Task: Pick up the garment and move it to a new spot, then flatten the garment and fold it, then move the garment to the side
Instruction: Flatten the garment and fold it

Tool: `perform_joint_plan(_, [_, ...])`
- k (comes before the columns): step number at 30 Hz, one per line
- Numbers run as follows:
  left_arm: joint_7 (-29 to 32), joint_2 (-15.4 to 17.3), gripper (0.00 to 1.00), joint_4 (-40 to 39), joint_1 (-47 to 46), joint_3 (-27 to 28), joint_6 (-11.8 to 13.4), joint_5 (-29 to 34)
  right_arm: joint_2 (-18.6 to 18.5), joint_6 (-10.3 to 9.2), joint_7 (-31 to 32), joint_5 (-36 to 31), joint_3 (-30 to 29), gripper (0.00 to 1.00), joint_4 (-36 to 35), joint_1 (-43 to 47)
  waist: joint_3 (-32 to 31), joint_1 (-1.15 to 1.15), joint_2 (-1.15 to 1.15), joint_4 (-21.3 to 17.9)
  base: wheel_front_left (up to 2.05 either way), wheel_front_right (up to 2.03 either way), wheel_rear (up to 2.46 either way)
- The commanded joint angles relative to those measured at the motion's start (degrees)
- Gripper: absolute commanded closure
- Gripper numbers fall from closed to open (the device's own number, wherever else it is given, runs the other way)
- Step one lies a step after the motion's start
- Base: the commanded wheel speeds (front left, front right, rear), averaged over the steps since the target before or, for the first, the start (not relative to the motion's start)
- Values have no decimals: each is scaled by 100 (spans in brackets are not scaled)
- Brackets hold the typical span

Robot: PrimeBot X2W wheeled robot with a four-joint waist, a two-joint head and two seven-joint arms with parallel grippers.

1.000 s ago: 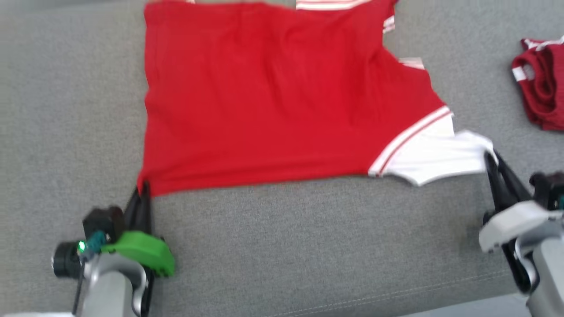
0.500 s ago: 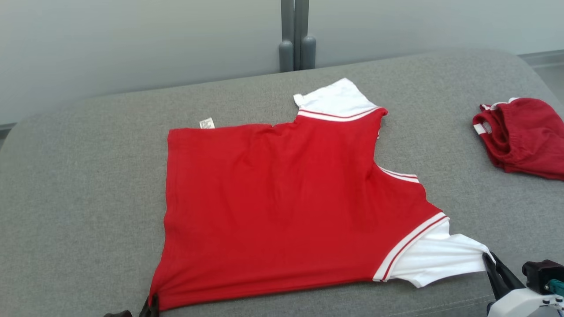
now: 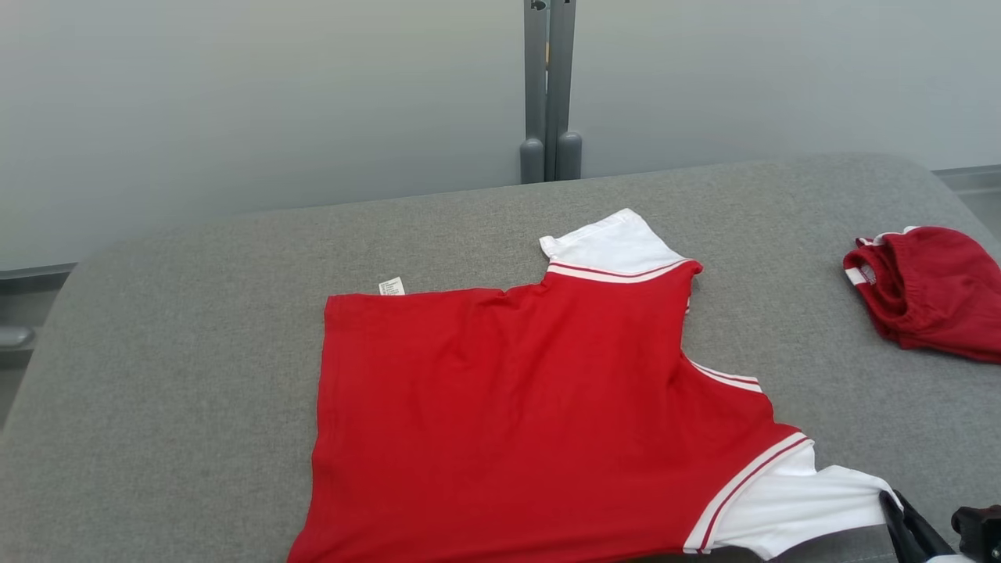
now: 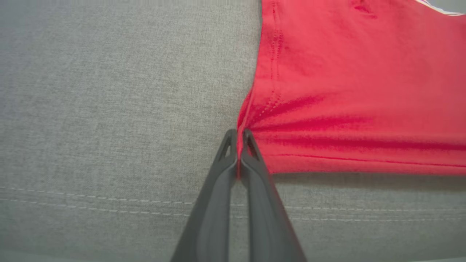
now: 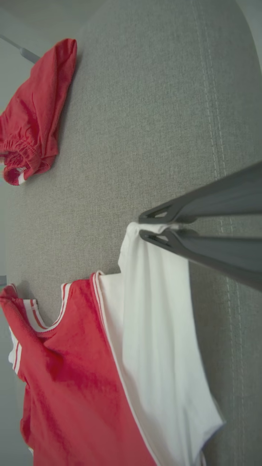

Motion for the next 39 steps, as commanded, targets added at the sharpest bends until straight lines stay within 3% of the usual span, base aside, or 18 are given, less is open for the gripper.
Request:
perform_joint_plan(1, [-1,144,100,-121,49,59,47,-30,-95,-95,-18,94,-161,100,-124,52,17,1,0,41,0,0,0])
perform_joint_plan(7, [0,109,100,-721,-292,-209,-115,100,68,-63,-18,57,-34,100,-693,-201,191,1,0,90,0,0,0])
perform_joint_plan(13, [0,98,100,-894,-643,-311,-215,190,159,-59,-17,59,252,100,-683,-657,349,1,0,111,0,0,0])
perform_joint_plan(22, [0,96,100,-571,-1429,-588,-261,217,286,-57,-17,-36,640,100,324,-1721,653,1,0,199,0,0,0])
perform_joint_plan(39, [0,97,100,89,-2419,-835,71,84,358,-57,-17,-251,583,100,1402,-3046,1352,1,0,310,0,0,0])
